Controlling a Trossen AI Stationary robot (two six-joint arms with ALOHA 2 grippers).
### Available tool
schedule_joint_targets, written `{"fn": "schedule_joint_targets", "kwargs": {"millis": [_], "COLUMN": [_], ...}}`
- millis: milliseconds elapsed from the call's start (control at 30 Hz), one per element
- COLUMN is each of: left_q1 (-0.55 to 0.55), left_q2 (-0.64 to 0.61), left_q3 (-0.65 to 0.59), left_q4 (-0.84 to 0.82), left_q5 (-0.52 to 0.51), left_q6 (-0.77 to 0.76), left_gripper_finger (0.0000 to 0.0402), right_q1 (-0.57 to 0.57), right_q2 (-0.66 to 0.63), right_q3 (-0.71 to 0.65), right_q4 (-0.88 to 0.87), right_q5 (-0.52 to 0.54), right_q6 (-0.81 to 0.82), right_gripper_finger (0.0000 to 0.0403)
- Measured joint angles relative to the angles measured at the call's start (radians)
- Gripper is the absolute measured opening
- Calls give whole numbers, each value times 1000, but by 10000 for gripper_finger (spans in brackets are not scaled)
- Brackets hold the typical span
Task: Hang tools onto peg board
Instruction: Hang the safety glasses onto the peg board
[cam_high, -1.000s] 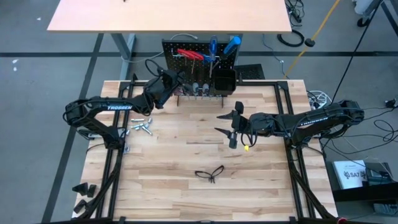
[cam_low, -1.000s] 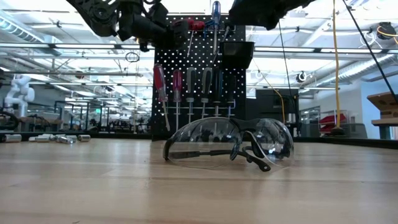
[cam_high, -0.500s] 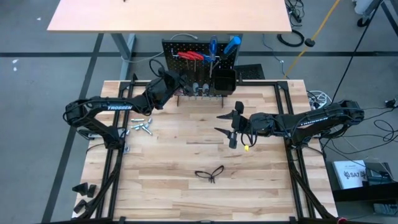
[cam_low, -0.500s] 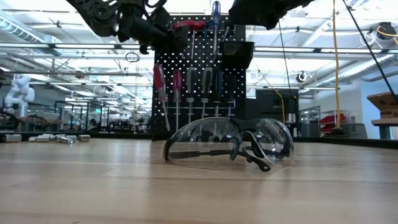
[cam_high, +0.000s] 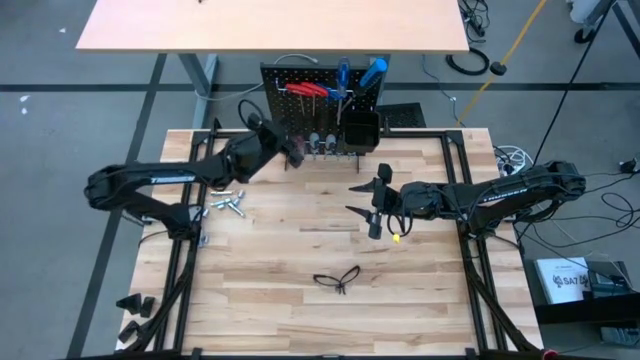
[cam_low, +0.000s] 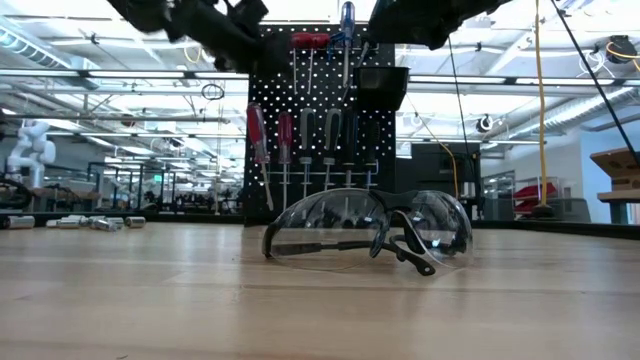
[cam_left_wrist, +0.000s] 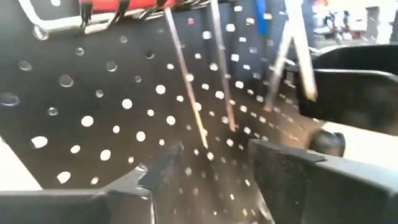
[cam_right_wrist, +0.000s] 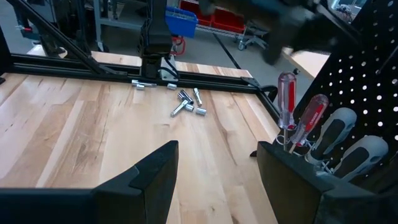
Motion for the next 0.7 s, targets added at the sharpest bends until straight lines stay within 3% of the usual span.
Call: {"fn": "schedule_joint_targets", "kwargs": {"millis": [233,400,567,700], "left_q1": [-116,-219,-343,-443], "left_q2": [-201,-277,-269,-237], "left_q3": [0,-24,-154,-254], "left_q4": [-362,-578,-558,-426], "left_q5": [46,278,568,664], "left_q6": [-83,-168,-185,-211], "left_gripper_finger": [198,199,199,199], "right_q1": [0,0,1,4], "right_q2": [0,22,89,162], "right_q3": [0,0,0,0], "right_q4": [0,11,51,28], "right_q5": [-5,-100,-165,-265], "right_q6": [0,52,148,253], "right_gripper_finger": [210,210,210,210]}}
